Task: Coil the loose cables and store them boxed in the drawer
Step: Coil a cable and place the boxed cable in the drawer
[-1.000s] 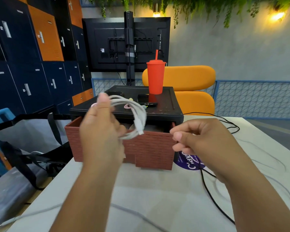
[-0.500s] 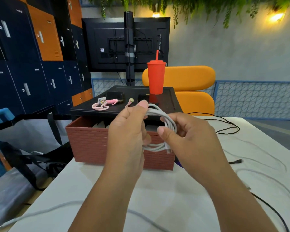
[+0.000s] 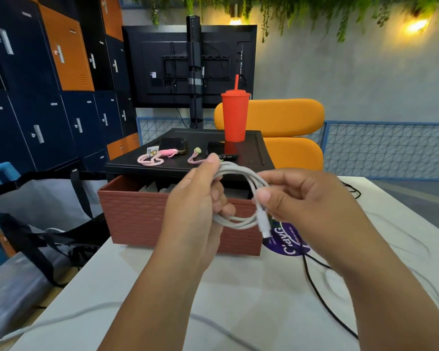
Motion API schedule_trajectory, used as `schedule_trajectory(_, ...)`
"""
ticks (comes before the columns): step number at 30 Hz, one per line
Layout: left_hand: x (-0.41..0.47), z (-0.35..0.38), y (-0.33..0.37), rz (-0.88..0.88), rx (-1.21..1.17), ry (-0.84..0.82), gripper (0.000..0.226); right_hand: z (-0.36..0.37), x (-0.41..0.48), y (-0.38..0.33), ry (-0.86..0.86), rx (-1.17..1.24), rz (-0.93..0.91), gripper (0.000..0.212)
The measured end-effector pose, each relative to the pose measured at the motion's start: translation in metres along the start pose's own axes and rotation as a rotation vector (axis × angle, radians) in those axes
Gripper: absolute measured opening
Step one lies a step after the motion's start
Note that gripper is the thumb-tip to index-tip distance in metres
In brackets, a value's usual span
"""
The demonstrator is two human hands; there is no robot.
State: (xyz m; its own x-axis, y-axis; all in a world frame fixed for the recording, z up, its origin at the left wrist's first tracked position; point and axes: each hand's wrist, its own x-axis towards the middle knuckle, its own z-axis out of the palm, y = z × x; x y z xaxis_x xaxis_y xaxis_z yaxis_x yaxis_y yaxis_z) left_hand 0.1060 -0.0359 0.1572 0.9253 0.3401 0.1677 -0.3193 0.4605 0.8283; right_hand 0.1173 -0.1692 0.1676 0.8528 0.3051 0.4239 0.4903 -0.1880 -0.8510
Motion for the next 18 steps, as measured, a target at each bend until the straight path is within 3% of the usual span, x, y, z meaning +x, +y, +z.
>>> schedule_trajectory(5,-0.003,0.004,-0.012,-0.044,0.346,-0.071,0.029,-0.02,0.005,0.012,0.07,-0.021,0.094,0.016)
schedule_trajectory(9,-0.001,0.001,-0.019,-0.092,0.632,-0.128,0.015,-0.037,0.003,0.028,0.09,-0.051,0.196,0.016)
schedule_trajectory(18,0.025,-0.035,-0.019,0.31,1.324,0.051,0.031,-0.065,-0.026,0.112,0.095,-0.147,0.627,0.012)
